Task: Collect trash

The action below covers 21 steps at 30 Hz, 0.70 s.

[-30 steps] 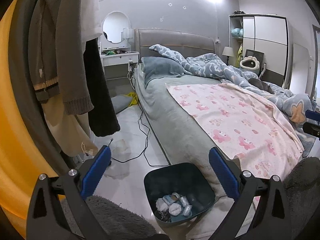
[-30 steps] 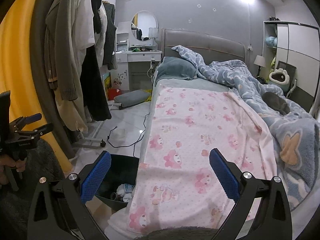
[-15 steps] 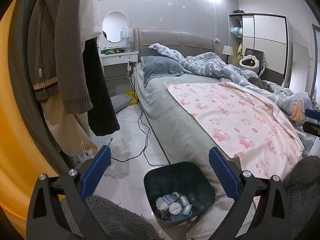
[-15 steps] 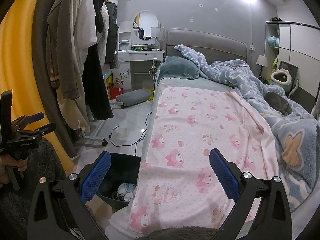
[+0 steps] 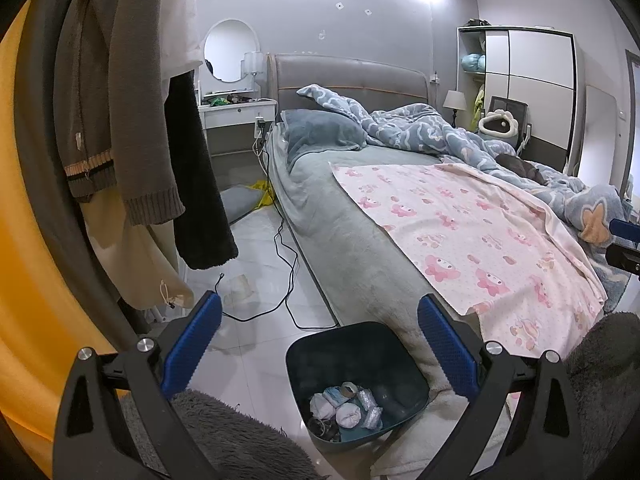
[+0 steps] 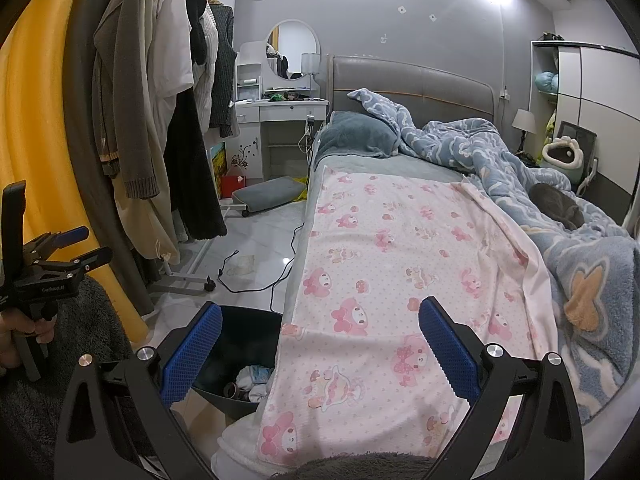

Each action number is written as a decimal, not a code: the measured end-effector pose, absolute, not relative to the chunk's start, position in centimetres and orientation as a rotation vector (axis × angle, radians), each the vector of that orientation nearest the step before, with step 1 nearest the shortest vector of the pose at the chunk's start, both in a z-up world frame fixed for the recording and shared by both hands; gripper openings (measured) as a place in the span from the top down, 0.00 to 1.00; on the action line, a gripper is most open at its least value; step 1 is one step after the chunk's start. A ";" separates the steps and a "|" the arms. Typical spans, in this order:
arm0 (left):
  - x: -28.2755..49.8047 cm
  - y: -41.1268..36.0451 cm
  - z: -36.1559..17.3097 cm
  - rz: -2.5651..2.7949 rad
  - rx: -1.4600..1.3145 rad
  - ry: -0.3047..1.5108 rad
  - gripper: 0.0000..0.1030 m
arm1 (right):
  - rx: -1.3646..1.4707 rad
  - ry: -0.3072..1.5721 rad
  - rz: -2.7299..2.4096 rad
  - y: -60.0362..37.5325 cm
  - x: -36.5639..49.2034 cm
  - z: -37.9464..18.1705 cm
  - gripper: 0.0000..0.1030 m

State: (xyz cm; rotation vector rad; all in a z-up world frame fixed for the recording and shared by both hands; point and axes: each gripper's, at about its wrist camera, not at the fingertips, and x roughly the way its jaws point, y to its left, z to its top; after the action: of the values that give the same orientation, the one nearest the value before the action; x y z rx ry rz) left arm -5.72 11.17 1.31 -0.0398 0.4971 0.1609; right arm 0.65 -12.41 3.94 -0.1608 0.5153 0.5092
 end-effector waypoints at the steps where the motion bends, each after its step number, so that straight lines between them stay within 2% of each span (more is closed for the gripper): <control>1: -5.7 11.2 1.3 0.161 -0.039 0.497 0.03 | -0.161 0.516 0.509 -12.4 0.6 3.9 0.03; 21: -5.7 11.2 1.4 0.161 -0.038 0.498 0.03 | -0.169 0.519 0.513 -12.1 0.5 3.8 0.03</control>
State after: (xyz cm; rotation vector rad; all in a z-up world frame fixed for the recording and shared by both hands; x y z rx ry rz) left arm -5.67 11.18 1.39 -0.0384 0.4983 0.1610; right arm 0.52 -12.13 3.84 -0.1691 0.5185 0.5135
